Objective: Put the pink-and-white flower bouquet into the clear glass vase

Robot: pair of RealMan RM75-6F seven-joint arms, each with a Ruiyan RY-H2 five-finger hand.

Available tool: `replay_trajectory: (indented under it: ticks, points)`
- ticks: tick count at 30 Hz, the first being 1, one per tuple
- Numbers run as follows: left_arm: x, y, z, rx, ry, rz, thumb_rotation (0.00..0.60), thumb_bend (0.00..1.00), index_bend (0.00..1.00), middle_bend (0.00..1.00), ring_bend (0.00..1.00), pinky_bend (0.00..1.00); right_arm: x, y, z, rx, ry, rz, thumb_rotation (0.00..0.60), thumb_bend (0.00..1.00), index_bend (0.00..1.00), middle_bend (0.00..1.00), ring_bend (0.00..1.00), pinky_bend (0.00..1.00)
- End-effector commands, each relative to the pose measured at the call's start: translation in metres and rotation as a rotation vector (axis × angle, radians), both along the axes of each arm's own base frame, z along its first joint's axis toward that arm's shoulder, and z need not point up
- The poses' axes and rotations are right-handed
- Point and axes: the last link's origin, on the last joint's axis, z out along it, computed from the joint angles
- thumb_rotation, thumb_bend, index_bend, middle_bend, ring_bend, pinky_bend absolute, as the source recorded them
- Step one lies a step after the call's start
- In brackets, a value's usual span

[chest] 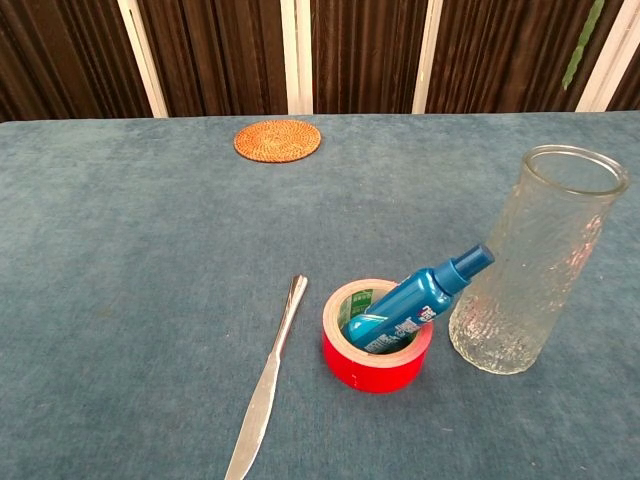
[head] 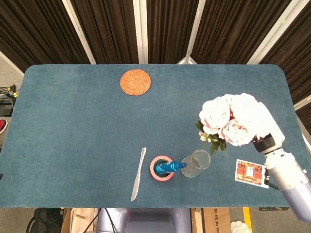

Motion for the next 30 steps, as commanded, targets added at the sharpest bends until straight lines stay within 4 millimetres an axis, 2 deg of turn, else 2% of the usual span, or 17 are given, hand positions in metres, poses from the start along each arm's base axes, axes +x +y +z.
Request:
replay_trajectory:
  ticks: [1,9,20,30]
  points:
    - [0.000,0.000,0.001,0.002,-0.001,0.000,0.600,0.22,0.11,0.00,0.00,0.05,0.001,0.002,-0.001,0.005,0.001,-0.002,0.600,0.25,0.57,0.46,0.47,0.07]
    - [0.000,0.000,0.002,0.004,-0.018,-0.006,0.600,0.22,0.11,0.00,0.00,0.05,-0.008,0.003,-0.014,0.040,0.009,-0.030,0.600,0.25,0.57,0.46,0.47,0.07]
    - [0.000,-0.001,0.002,0.007,-0.019,-0.010,0.600,0.22,0.11,0.00,0.00,0.05,-0.033,-0.004,-0.035,0.077,0.021,-0.075,0.600,0.25,0.57,0.46,0.47,0.07]
    - [0.001,-0.001,0.001,0.004,-0.011,-0.010,0.600,0.22,0.11,0.00,0.00,0.05,-0.053,0.001,-0.054,0.116,0.034,-0.082,0.600,0.25,0.58,0.46,0.47,0.09]
